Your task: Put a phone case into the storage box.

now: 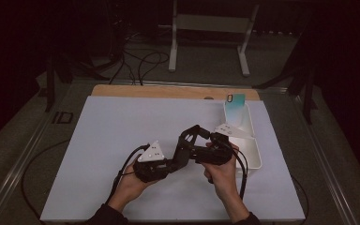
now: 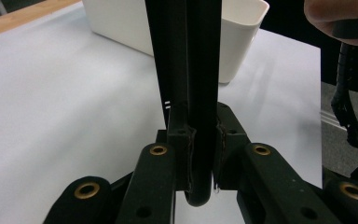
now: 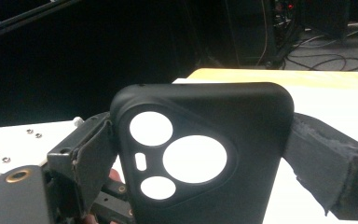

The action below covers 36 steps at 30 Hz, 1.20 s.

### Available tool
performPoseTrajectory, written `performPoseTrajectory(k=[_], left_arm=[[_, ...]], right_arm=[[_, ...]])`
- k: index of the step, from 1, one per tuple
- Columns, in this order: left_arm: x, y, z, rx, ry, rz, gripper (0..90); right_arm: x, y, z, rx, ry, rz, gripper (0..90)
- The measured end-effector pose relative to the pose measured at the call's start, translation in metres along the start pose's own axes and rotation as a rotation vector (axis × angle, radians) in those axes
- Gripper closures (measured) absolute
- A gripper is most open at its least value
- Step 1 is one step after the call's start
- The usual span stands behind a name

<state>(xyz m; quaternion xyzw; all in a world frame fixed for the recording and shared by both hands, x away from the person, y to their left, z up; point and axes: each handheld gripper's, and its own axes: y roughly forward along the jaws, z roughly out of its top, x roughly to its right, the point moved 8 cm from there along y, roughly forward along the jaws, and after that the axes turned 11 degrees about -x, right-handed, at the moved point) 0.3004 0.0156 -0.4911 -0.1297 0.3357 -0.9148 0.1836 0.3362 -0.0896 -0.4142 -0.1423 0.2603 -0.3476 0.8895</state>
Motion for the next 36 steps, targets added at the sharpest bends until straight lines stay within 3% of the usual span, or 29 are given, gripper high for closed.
performPoseTrajectory(k=[8, 12, 21, 28, 30, 33, 34, 35, 36], left_arm=[[0.001, 0.001, 0.000, -0.001, 0.009, -0.012, 78.8], [0.001, 0.000, -0.001, -0.001, 0.017, -0.005, 73.3], [-0.014, -0.016, -0.003, 0.042, -0.041, 0.072, 44.5], [-0.019, -0.020, -0.008, 0.057, -0.062, 0.108, 33.4], [-0.024, -0.024, -0.011, 0.063, -0.084, 0.149, 26.0], [-0.024, -0.024, -0.011, 0.063, -0.084, 0.149, 24.3], [-0.028, -0.030, -0.013, 0.076, -0.103, 0.191, 24.3], [-0.030, -0.031, -0.014, 0.081, -0.111, 0.201, 15.8], [-0.031, -0.033, -0.015, 0.085, -0.116, 0.212, 14.2]], right_arm=[[-0.004, 0.000, 0.000, 0.005, -0.037, -0.031, 14.0], [-0.004, 0.000, 0.000, 0.002, -0.043, -0.027, 14.2], [0.001, 0.000, -0.001, -0.005, -0.040, -0.050, 14.2], [0.003, 0.001, -0.002, -0.012, -0.041, -0.052, 14.2], [0.003, 0.001, -0.002, -0.013, -0.040, -0.051, 14.2], [0.003, 0.001, -0.001, -0.013, -0.042, -0.053, 14.2], [0.003, 0.001, -0.001, -0.013, -0.042, -0.053, 14.2], [0.003, 0.000, -0.001, -0.013, -0.046, -0.054, 14.3], [0.003, 0.000, -0.001, -0.013, -0.045, -0.056, 14.3]])
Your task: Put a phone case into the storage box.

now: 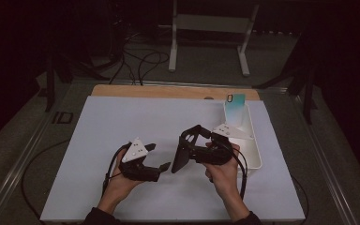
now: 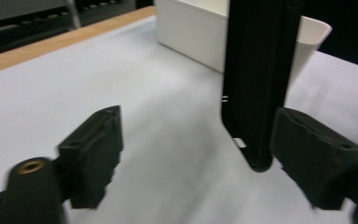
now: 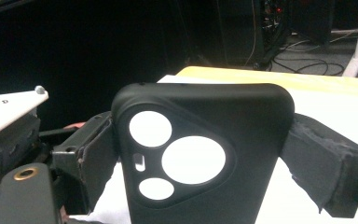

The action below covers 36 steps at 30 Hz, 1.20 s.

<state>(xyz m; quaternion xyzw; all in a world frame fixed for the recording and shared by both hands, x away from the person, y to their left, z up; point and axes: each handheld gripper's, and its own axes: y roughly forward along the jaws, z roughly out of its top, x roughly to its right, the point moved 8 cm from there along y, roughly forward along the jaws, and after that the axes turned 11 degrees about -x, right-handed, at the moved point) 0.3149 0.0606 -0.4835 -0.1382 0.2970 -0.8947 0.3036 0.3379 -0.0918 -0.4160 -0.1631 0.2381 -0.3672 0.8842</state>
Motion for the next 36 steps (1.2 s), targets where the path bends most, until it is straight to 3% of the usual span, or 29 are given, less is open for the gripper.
performPoseTrajectory(k=[6, 22, 26, 36], left_arm=[[-0.014, -0.007, -0.007, 0.010, -0.039, 0.061, 1.0], [-0.040, -0.030, -0.045, 0.030, -0.111, 0.171, 0.4], [-0.049, -0.040, -0.060, 0.048, -0.120, 0.229, 0.4], [-0.057, -0.058, -0.081, 0.072, -0.144, 0.255, 0.4]], right_arm=[[0.001, 0.000, 0.000, -0.009, -0.003, -0.007, 14.3], [0.004, 0.000, 0.003, -0.009, -0.013, -0.024, 14.3], [0.006, -0.001, 0.005, -0.010, -0.014, -0.030, 14.3], [0.009, -0.003, 0.010, -0.007, -0.021, -0.041, 14.3]])
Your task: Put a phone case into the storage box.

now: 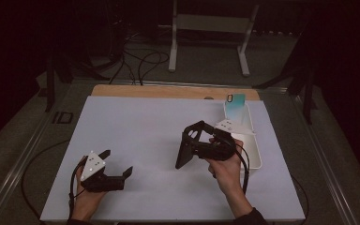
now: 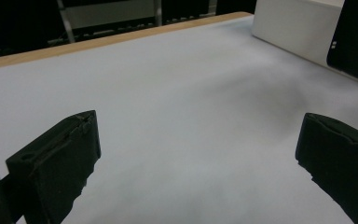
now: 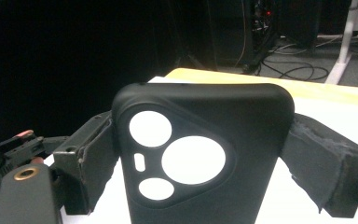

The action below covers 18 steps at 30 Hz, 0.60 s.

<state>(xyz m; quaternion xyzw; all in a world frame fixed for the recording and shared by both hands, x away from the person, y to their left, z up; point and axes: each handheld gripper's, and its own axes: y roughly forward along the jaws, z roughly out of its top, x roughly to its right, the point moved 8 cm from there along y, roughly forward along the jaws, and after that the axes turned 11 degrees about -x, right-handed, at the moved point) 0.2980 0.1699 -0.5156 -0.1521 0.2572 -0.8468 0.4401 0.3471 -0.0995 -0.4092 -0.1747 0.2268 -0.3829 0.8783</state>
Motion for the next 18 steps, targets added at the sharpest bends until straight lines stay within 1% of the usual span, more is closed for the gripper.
performPoseTrajectory(k=[2, 7, 12, 15, 18], left_arm=[[-0.002, -0.002, -0.003, 0.001, -0.002, 0.015, 0.5], [-0.006, -0.004, -0.007, -0.004, -0.007, 0.029, 0.6], [-0.007, -0.004, -0.007, -0.001, -0.007, 0.036, 0.6], [-0.009, -0.006, -0.006, 0.006, -0.015, 0.041, 0.6], [-0.011, -0.008, -0.006, 0.012, -0.022, 0.047, 0.6]], right_arm=[[0.001, -0.001, 0.002, 0.002, -0.007, -0.009, 14.3], [0.006, -0.001, 0.008, 0.008, -0.011, -0.025, 14.4], [0.013, -0.001, 0.015, 0.012, -0.012, -0.046, 14.4], [0.017, 0.000, 0.019, 0.009, -0.012, -0.054, 14.4], [0.022, 0.001, 0.023, 0.006, -0.021, -0.073, 14.4]])
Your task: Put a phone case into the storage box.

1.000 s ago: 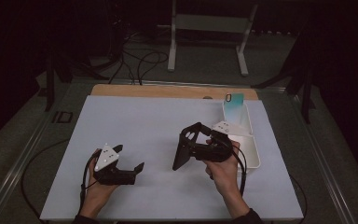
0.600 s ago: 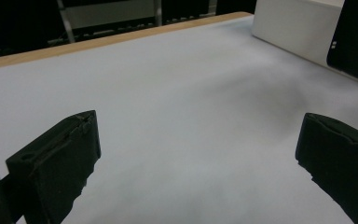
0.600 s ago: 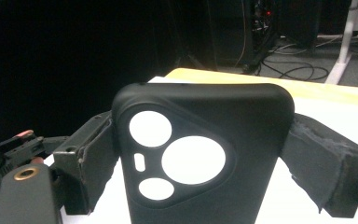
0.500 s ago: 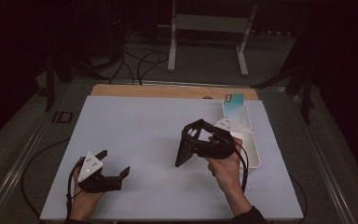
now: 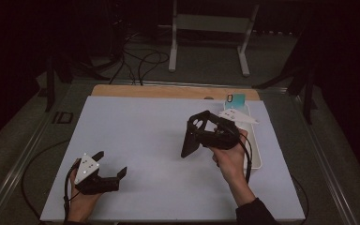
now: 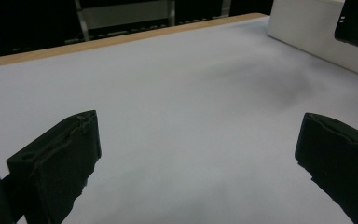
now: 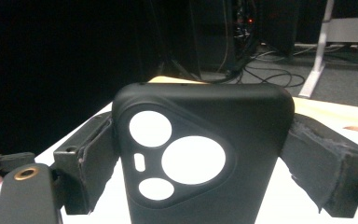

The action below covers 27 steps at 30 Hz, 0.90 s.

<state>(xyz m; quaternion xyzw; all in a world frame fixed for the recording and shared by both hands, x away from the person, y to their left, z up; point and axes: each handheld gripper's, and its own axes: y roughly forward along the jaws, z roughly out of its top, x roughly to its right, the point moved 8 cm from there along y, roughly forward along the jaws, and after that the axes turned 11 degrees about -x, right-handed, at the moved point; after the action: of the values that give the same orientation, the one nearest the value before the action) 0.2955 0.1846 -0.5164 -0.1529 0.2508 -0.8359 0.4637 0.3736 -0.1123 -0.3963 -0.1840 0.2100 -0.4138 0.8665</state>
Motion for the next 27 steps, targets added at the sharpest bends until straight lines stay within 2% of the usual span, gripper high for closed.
performPoseTrajectory(k=[5, 9, 18, 26, 27], left_arm=[[-0.003, -0.003, -0.001, -0.001, -0.002, 0.016, 0.7], [-0.005, -0.003, -0.002, -0.005, -0.010, 0.015, 0.7], [-0.004, -0.002, -0.002, -0.010, -0.002, 0.016, 0.8], [-0.003, -0.002, -0.002, -0.011, 0.000, 0.014, 0.9], [-0.003, -0.002, -0.002, -0.011, -0.001, 0.015, 0.9]], right_arm=[[0.008, 0.002, 0.009, 0.001, -0.008, -0.028, 14.5], [0.014, 0.003, 0.017, 0.005, -0.016, -0.048, 14.4], [0.034, 0.006, 0.036, 0.021, -0.019, -0.095, 14.5], [0.052, 0.007, 0.046, 0.028, 0.009, -0.126, 14.4], [0.059, 0.008, 0.048, 0.031, 0.016, -0.143, 14.4]])
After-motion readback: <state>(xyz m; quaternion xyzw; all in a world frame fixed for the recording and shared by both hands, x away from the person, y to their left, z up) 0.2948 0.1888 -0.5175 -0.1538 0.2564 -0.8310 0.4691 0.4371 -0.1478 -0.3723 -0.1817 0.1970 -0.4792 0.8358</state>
